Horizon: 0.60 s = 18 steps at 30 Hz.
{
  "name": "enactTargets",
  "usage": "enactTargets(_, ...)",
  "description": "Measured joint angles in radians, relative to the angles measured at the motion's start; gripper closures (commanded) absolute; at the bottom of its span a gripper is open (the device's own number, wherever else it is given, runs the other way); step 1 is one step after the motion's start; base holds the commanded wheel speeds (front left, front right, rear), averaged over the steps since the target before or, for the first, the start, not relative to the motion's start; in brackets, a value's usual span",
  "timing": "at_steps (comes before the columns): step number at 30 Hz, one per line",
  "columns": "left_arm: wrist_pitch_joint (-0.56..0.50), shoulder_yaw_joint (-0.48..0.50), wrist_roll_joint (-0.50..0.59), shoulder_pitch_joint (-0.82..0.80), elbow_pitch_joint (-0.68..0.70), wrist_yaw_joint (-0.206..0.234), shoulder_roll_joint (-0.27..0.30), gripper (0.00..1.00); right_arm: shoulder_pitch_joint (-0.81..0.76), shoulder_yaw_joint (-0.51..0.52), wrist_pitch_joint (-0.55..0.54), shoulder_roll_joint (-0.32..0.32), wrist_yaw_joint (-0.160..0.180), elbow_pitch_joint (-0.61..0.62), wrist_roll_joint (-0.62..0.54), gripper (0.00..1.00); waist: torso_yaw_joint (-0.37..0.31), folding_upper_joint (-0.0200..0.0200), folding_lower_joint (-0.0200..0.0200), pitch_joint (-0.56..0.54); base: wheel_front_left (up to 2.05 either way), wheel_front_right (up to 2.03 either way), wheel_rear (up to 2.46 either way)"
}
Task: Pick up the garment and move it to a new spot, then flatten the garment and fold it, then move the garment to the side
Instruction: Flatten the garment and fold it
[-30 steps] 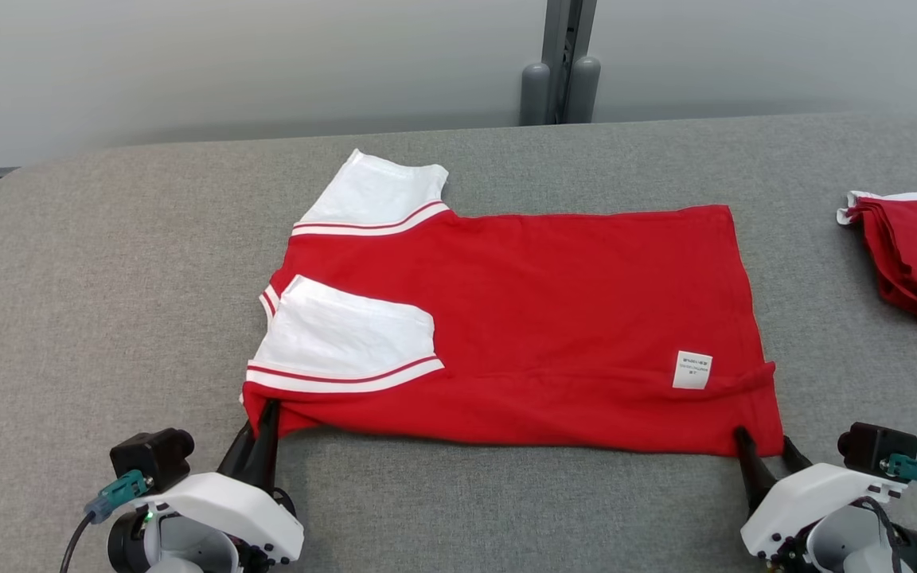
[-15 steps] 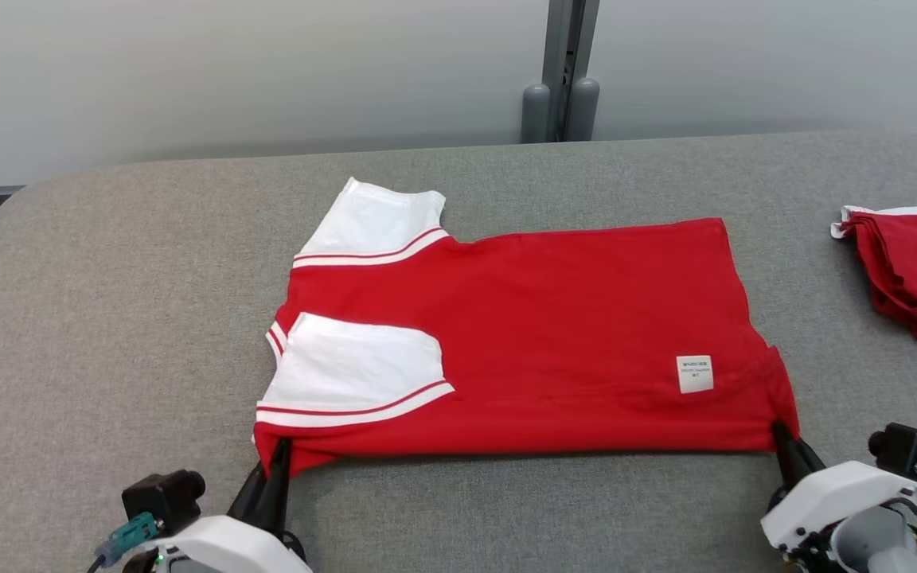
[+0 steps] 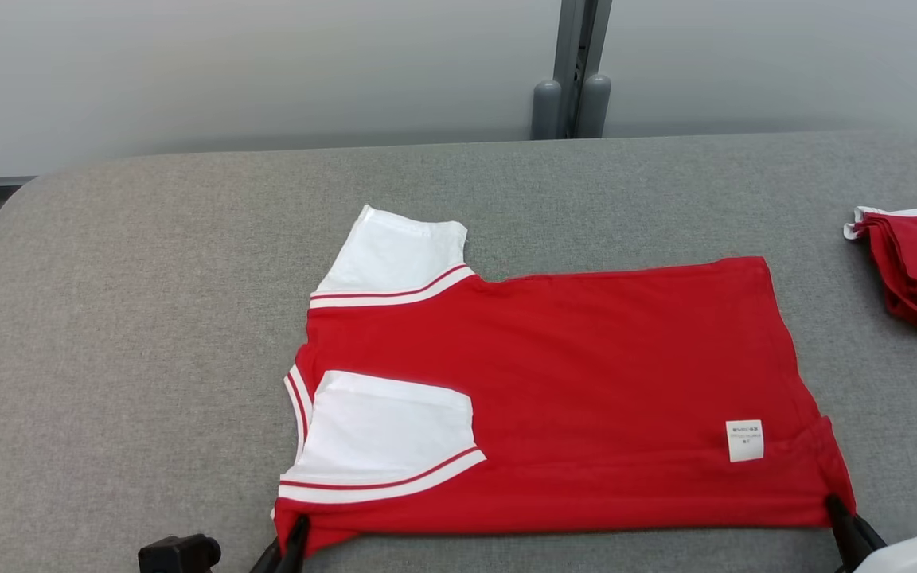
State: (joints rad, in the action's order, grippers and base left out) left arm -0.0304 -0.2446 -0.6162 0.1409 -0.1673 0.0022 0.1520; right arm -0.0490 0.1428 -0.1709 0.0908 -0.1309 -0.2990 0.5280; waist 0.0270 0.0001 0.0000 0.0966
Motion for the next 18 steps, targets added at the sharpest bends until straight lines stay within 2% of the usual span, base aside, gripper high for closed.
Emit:
enactTargets(6,-0.039,-0.009,-0.002,0.030,0.036,0.017,0.009,1.00,-0.051,0.025,-0.042,-0.029,0.000,0.052,-0.002,1.00,-0.008,0.0000,0.0000,0.003,0.00,0.00,0.00)
enactTargets(7,-0.041,-0.011,0.001,0.033,0.037,0.024,0.014,0.81,-0.055,0.025,-0.044,-0.031,0.000,0.055,-0.002,0.99,-0.010,0.0000,0.0000,0.003,0.00,0.00,0.00)
enactTargets(8,-0.049,-0.012,0.007,0.036,0.038,0.029,0.021,0.53,-0.060,0.024,-0.048,-0.034,0.000,0.058,-0.003,0.75,-0.012,0.0000,0.0001,0.002,0.00,0.00,0.00)
enactTargets(9,-0.058,-0.013,0.009,0.037,0.038,0.035,0.026,0.15,-0.062,0.024,-0.050,-0.036,0.000,0.059,-0.003,0.56,-0.014,0.0000,0.0000,0.002,0.00,0.00,0.00)
enactTargets(10,-0.072,-0.015,0.008,0.038,0.039,0.036,0.028,0.00,-0.063,0.026,-0.050,-0.039,0.000,0.063,-0.003,0.16,-0.017,0.0000,0.0000,0.002,0.00,0.00,0.00)
enactTargets(11,-0.081,-0.015,0.007,0.041,0.044,0.040,0.030,0.00,-0.063,0.028,-0.051,-0.039,0.000,0.067,-0.003,0.00,-0.020,0.0000,0.0000,0.001,0.00,0.00,0.00)
enactTargets(17,-0.115,0.007,0.009,0.054,0.095,0.061,0.079,0.00,-0.069,0.059,-0.048,-0.042,0.000,0.100,-0.020,0.00,-0.038,0.0000,0.0000,0.007,0.00,0.00,0.00)
enactTargets(18,-0.119,0.014,0.025,0.045,0.110,0.070,0.101,0.00,-0.068,0.077,-0.044,-0.041,0.000,0.120,-0.031,0.00,-0.044,0.0000,0.0000,0.010,0.00,0.00,0.00)
